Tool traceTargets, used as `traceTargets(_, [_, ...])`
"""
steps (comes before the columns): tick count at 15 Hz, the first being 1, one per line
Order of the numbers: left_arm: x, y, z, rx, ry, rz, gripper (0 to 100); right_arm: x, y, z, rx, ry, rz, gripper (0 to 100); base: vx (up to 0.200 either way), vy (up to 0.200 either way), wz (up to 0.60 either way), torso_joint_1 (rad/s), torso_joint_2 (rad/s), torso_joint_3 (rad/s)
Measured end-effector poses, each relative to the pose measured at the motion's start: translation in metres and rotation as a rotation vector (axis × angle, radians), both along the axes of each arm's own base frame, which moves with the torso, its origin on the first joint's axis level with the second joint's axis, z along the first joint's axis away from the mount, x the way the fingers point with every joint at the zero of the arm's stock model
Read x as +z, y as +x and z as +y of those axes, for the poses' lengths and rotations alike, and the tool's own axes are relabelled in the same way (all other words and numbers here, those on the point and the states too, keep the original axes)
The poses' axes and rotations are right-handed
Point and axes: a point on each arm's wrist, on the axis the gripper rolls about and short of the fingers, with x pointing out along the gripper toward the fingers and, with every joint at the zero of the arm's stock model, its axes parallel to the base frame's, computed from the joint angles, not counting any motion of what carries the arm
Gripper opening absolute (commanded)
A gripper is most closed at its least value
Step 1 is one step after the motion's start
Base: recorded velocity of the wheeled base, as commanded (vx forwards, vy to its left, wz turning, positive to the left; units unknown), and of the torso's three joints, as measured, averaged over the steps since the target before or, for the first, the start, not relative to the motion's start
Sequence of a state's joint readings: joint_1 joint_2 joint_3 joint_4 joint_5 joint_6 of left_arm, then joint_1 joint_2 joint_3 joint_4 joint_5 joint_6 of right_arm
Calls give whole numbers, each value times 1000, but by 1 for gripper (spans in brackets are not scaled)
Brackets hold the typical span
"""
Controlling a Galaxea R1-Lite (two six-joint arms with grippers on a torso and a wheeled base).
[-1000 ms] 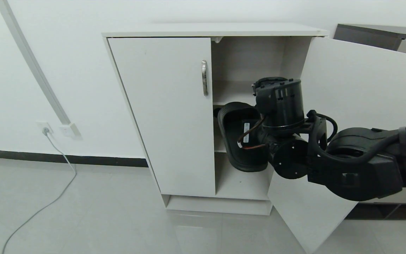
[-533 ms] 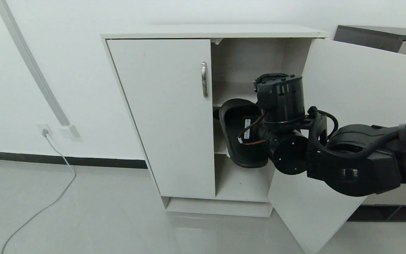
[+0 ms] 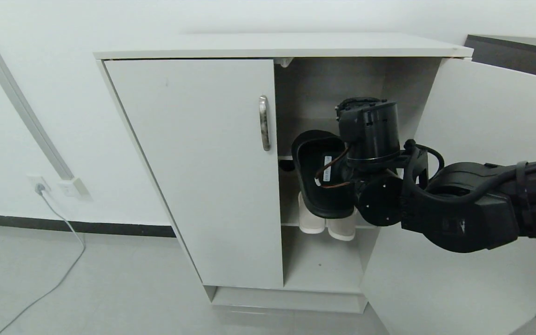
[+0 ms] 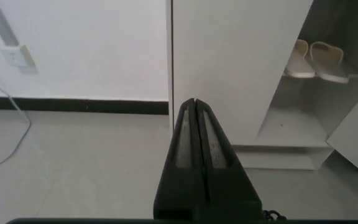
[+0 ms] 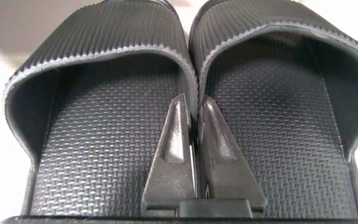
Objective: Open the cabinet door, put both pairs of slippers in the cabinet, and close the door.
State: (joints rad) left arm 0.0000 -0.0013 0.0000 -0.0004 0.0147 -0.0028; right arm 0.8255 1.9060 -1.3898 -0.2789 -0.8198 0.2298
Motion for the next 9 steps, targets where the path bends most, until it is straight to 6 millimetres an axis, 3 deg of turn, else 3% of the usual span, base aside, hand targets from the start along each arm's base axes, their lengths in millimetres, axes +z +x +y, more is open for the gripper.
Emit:
traceTargets(2, [0,0,0,0,0,0,0,-1,0,1,-1,-2,1,0,200,0,0,-2,2,5])
traceTargets(9, [0,0,0,1,0,0,0,3,8,3,-19,13,-15,0,0,0,0,0,0,0])
